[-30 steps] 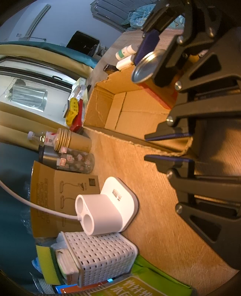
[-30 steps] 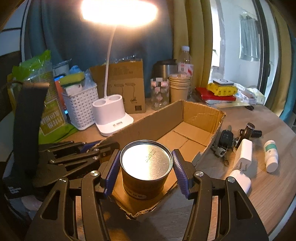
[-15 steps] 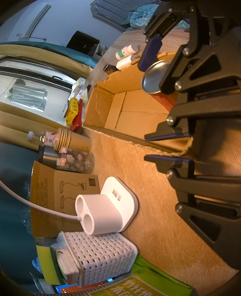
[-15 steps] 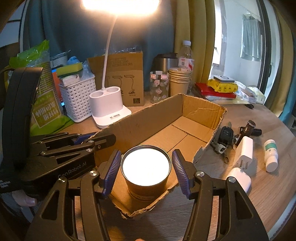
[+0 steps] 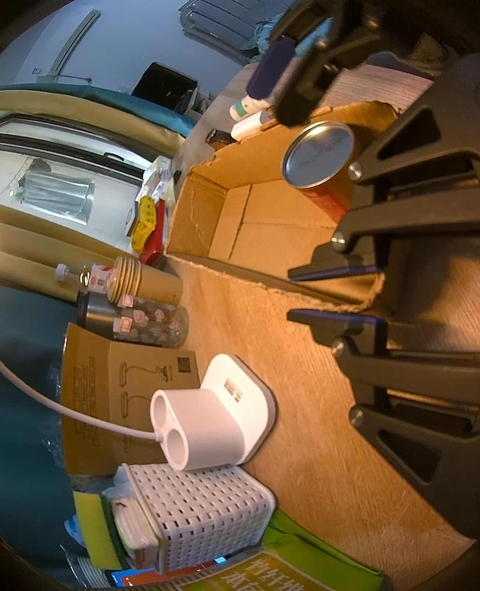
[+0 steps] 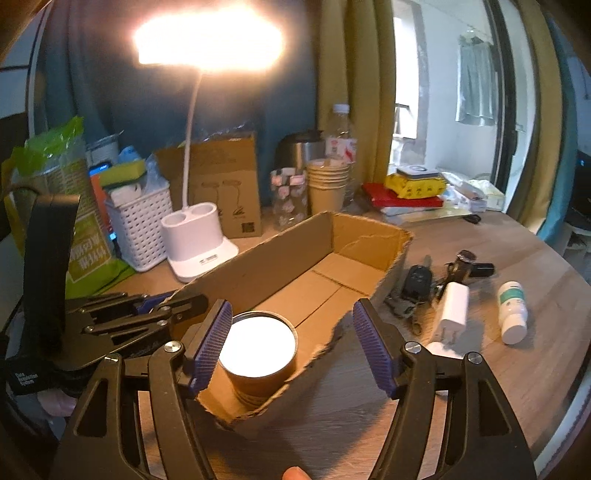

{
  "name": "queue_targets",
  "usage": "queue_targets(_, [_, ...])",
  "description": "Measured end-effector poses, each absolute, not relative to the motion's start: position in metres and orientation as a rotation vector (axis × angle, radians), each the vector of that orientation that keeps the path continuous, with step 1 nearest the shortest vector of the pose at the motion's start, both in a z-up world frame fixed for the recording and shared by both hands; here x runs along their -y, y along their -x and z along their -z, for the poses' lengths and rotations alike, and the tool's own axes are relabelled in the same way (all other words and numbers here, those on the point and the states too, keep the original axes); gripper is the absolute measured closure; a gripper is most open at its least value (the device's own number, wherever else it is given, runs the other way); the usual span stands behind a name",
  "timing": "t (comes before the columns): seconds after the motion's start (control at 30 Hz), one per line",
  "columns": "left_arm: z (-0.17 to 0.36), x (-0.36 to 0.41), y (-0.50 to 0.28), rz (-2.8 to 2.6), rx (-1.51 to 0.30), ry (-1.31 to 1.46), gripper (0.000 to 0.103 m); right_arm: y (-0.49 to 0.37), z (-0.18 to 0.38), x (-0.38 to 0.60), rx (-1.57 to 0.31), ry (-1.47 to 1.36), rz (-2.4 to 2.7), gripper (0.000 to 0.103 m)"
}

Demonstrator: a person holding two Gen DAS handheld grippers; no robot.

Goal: Organize rigid objects
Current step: 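Open the right gripper to release the tin can inside the box, then move the right gripper to the white plug charger and grasp it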

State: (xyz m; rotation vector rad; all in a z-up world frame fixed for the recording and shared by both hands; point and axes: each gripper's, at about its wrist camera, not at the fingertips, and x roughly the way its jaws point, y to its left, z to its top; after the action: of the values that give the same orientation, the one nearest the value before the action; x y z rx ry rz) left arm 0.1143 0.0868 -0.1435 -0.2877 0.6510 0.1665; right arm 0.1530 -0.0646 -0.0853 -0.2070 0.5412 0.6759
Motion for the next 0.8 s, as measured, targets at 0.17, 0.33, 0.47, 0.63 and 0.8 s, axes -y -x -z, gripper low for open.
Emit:
queue_targets(0.17, [0.143,-0.086,-0.114,-0.165,-0.652,0.287,0.088,-0.157,0.079,0.079,-0.526,0.19,-0.635,0.032])
queue_targets(0.33, [0.142,-0.085,-0.115,-0.165,-0.651,0.284,0.088,-0.164,0.074,0.098,-0.513,0.168,-0.582,0.032])
queue_targets(0.47, [0.142,-0.084,-0.115,-0.165,-0.652,0.283,0.088,-0.174,0.072,0.117,-0.506,0.154,-0.522,0.032])
queue_targets(0.63, [0.142,-0.083,-0.115,-0.164,-0.653,0.282,0.088,-0.188,0.072,0.141,-0.502,0.126,-0.459,0.032])
queue_targets(0.8, [0.142,-0.084,-0.115,-0.163,-0.653,0.281,0.088,-0.204,0.081,0.158,-0.519,0.118,-0.401,0.032])
